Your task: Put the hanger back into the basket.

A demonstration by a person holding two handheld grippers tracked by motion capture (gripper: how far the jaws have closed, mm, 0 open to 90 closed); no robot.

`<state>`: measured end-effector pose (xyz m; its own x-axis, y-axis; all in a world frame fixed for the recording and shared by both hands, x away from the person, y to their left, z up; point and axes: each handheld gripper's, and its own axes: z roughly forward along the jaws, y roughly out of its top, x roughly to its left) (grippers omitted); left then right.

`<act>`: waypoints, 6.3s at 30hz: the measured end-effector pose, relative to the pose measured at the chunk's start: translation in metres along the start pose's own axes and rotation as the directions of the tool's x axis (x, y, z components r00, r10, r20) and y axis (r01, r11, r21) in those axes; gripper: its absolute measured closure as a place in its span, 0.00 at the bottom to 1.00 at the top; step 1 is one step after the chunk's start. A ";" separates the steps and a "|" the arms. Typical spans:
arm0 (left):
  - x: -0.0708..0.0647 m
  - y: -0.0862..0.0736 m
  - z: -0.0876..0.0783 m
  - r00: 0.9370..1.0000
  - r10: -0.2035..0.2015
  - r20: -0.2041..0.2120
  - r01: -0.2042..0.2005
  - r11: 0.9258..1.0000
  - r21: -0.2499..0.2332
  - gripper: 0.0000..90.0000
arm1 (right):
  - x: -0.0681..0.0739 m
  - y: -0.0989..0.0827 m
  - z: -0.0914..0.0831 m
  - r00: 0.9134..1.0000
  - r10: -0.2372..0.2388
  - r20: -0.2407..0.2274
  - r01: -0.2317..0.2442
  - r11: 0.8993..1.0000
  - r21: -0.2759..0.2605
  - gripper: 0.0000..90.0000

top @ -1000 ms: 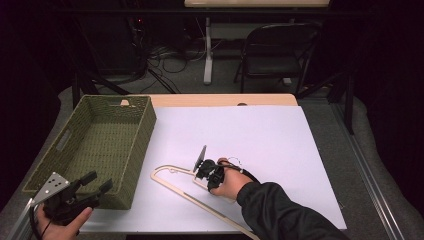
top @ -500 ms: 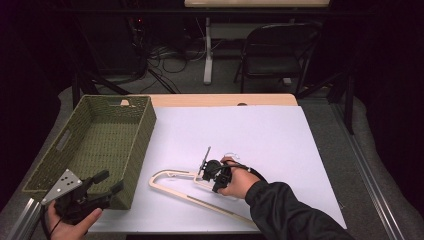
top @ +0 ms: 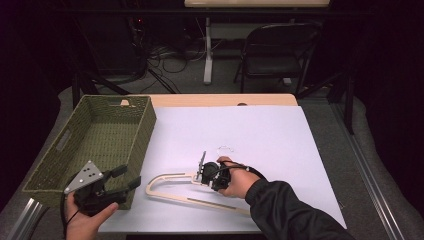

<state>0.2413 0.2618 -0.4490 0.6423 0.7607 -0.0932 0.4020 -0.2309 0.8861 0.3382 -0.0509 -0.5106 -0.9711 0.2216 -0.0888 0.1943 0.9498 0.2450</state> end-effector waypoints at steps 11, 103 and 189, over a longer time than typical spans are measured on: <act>-0.013 0.009 0.050 0.993 0.026 0.112 -0.040 0.991 0.124 0.40 | 0.011 -0.006 -0.007 0.993 -0.101 0.060 0.103 0.995 -0.016 0.95; -0.041 0.012 0.183 0.933 0.033 0.359 -0.225 0.831 0.509 0.87 | -0.012 -0.026 -0.016 0.972 0.203 0.114 -0.183 0.969 -0.168 0.80; 0.005 0.099 0.057 0.966 -0.003 0.260 -0.102 0.915 0.391 0.97 | -0.024 -0.095 -0.070 0.909 0.405 0.101 -0.346 0.866 -0.361 0.58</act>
<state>0.3218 0.2080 -0.3874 0.7885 0.5777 -0.2110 0.5572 -0.5259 0.6427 0.3329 -0.1622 -0.4643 -0.7896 0.6086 -0.0786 0.4547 0.6662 0.5912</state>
